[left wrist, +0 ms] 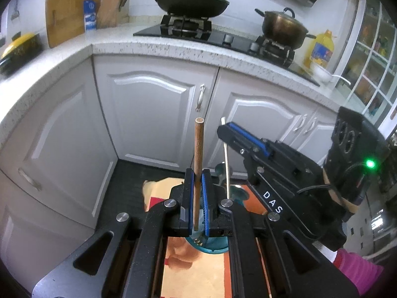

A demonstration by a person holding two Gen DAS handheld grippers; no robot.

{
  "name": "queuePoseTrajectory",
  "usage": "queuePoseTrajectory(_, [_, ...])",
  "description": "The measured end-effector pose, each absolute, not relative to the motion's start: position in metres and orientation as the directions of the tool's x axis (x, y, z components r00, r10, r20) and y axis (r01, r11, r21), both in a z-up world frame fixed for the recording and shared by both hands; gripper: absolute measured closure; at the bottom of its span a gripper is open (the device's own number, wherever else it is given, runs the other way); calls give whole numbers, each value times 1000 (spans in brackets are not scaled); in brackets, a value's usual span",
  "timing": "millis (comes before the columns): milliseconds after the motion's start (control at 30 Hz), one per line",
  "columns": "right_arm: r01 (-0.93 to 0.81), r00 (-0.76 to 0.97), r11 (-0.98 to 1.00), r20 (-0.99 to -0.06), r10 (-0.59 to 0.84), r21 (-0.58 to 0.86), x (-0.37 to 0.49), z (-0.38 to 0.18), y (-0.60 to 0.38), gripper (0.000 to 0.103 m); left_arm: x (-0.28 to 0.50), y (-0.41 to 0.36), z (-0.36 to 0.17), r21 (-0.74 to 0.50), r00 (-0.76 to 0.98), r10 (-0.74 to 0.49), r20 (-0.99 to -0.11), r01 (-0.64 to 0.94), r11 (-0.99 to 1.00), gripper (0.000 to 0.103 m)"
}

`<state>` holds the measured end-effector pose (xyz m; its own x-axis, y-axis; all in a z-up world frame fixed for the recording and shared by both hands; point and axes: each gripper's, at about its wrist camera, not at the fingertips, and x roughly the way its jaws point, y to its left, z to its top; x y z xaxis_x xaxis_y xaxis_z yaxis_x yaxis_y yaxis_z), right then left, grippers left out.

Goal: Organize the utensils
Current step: 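Carry both chopsticks over the floral cup and open both grippers to drop them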

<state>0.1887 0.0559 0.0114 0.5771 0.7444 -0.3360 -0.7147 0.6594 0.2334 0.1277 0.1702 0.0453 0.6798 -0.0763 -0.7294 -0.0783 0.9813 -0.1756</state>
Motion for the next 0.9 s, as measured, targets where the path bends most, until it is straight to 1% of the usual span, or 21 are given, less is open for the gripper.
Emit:
queuePoseTrajectory(133, [-722, 583, 668, -363, 727, 177, 185, 0, 60, 97, 130, 169, 33, -174, 665, -77, -743, -81, 981, 98])
queuePoseTrajectory(267, [-728, 574, 667, -393, 719, 157, 176, -9, 50, 97, 131, 167, 22, -183, 652, -85, -753, -84, 979, 98])
queuePoseTrajectory(367, [-727, 566, 672, -434, 701, 138, 168, -16, 36, 97, 131, 165, 15, -187, 644, -86, -760, -90, 978, 98])
queuePoseTrajectory(633, [-702, 528, 695, -541, 655, 158, 160, -36, 4, 97, 135, 157, 0, -190, 621, -77, -780, -118, 975, 98])
queuePoseTrajectory(667, [-699, 524, 697, -549, 651, 159, 160, -37, 1, 95, 135, 157, -1, -191, 620, -75, -781, -122, 974, 98])
queuePoseTrajectory(700, [-696, 525, 700, -552, 648, 160, 159, -36, -1, 82, 135, 155, -1, -188, 621, -72, -781, -123, 974, 97])
queuePoseTrajectory(767, [-688, 525, 704, -551, 648, 173, 157, -33, -8, 64, 134, 153, 0, -192, 617, -77, -783, -121, 974, 93])
queuePoseTrajectory(900, [-681, 525, 710, -556, 644, 180, 154, -30, -18, 64, 130, 152, 1, -206, 617, -83, -783, -131, 970, 75])
